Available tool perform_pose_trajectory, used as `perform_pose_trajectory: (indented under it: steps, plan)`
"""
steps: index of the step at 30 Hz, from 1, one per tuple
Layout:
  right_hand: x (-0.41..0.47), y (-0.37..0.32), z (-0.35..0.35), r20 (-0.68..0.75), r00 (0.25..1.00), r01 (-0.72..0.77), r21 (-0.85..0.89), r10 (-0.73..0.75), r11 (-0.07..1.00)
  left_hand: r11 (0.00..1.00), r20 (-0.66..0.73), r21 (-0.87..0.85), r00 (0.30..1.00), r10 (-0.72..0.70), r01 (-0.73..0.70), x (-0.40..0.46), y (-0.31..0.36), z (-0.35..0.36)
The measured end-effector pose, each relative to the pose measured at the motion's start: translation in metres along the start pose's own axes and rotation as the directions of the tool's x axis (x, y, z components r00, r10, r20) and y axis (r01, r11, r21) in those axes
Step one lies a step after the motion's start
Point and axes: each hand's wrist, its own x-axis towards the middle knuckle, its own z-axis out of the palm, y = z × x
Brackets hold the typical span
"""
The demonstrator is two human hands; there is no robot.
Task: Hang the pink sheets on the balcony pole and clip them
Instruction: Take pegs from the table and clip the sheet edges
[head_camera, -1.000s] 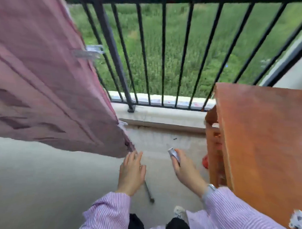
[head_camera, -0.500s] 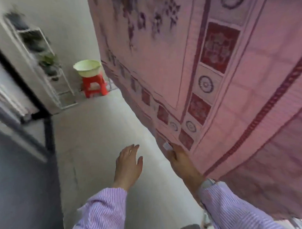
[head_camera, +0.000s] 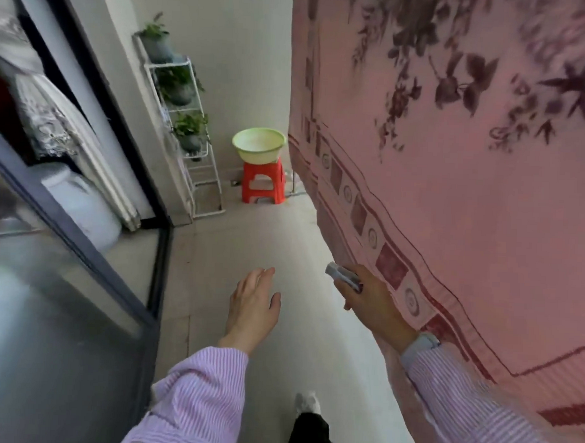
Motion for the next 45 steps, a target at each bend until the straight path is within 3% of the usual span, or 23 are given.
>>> perform_pose_trajectory:
  steps: [7, 10, 16, 26, 29, 33, 37, 45]
  plan:
    - [0.233, -0.043, 0.021, -0.026, 0.995, 0.093, 0.058, -0.091, 0.994, 1.000, -0.056, 0.013, 0.998, 0.012, -0.011, 0.228, -0.016, -0.045]
    - [0.318, -0.051, 0.045, 0.004, 0.999, 0.041, 0.066, -0.041, 0.997, 0.999, -0.081, 0.000, 0.996, -0.033, 0.033, 0.297, -0.049, -0.056]
    - [0.486, -0.060, 0.106, -0.003, 0.996, 0.084, 0.062, -0.084, 0.995, 0.993, -0.078, -0.010, 0.990, -0.117, 0.117, 0.448, -0.136, -0.066]
    - [0.782, -0.124, 0.163, -0.172, 0.983, 0.076, 0.040, -0.068, 0.996, 0.984, -0.018, -0.177, 1.000, -0.009, 0.006, 0.782, -0.216, -0.109]
    - [0.854, -0.121, 0.160, -0.251, 0.967, 0.026, -0.089, -0.047, 0.996, 0.976, 0.022, -0.214, 0.999, 0.029, -0.023, 0.872, -0.216, -0.105]
    - [0.961, -0.113, 0.151, -0.369, 0.901, 0.069, -0.400, -0.229, 0.914, 0.957, 0.058, -0.283, 0.995, 0.082, -0.062, 0.990, -0.216, -0.087]
    - [1.081, -0.101, 0.134, -0.464, 0.834, 0.041, -0.487, -0.299, 0.872, 0.928, 0.024, -0.356, 0.992, 0.125, -0.109, 1.115, -0.210, -0.065]
    - [1.246, -0.104, 0.110, -0.531, 0.813, -0.098, -0.528, -0.238, 0.844, 0.798, -0.064, -0.525, 0.948, 0.311, -0.297, 1.322, -0.158, -0.045]
